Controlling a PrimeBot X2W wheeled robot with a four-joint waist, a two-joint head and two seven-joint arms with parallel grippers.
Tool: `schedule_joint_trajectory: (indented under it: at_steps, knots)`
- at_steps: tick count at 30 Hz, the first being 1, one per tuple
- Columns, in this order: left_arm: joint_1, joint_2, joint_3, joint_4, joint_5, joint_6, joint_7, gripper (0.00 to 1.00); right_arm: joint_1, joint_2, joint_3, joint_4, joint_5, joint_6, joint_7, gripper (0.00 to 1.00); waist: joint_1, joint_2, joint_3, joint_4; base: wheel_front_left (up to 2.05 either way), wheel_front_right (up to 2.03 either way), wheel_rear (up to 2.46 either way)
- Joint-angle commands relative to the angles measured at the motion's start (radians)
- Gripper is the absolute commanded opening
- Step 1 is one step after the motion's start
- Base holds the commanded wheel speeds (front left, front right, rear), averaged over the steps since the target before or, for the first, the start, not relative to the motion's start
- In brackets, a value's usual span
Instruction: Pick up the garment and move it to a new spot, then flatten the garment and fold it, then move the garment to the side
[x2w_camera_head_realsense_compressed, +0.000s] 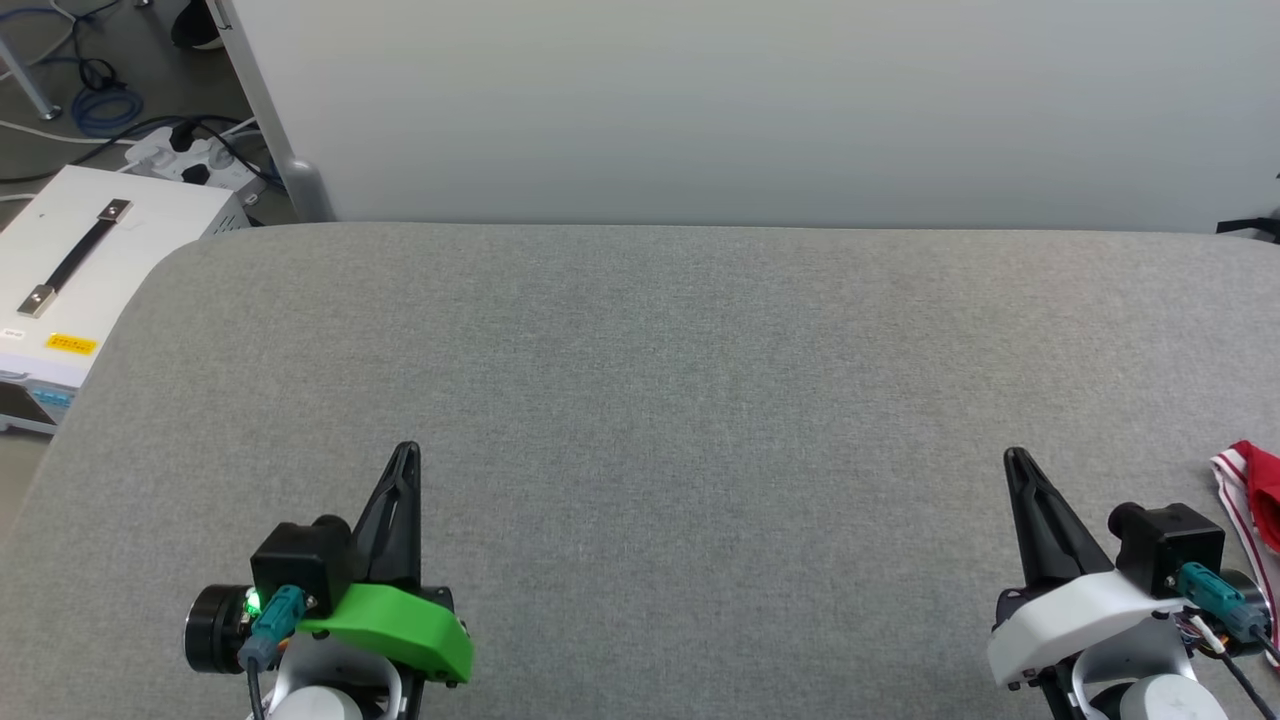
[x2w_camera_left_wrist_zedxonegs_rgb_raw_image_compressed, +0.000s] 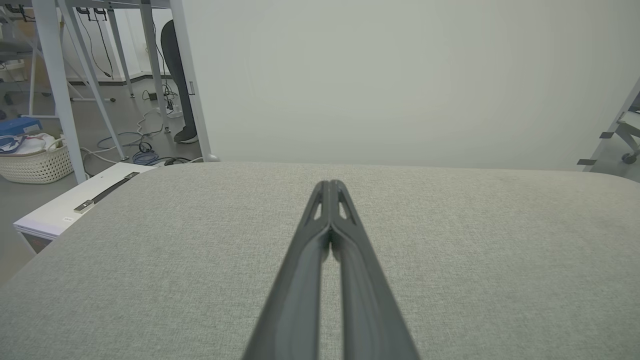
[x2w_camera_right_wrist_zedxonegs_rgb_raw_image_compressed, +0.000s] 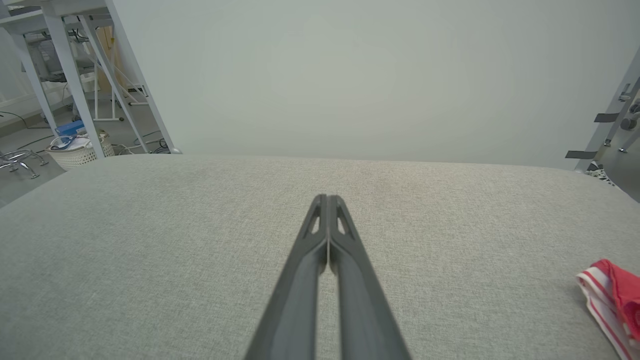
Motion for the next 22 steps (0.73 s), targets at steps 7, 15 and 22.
schedule_joint_trajectory:
  at_steps: [7, 15, 22]
  knots:
    - [0.009, -0.008, 0.008, -0.013, 0.023, 0.013, 0.020, 0.00, 0.003, 0.003, -0.004, -0.011, -0.021, 0.000, 0.012, 0.00, 0.0000, 0.0000, 0.000, -0.004, 0.00, 0.00, 0.00]
    - [0.011, -0.011, 0.012, -0.021, 0.037, 0.020, 0.036, 0.00, 0.003, 0.005, -0.006, -0.017, -0.037, 0.000, 0.022, 0.00, 0.0000, 0.0000, 0.000, -0.008, 0.00, 0.00, 0.00]
    - [0.012, -0.013, 0.016, -0.027, 0.049, 0.027, 0.050, 0.00, 0.004, 0.007, -0.007, -0.022, -0.051, 0.000, 0.031, 0.00, 0.0000, 0.0000, 0.000, -0.011, 0.00, 0.00, 0.00]
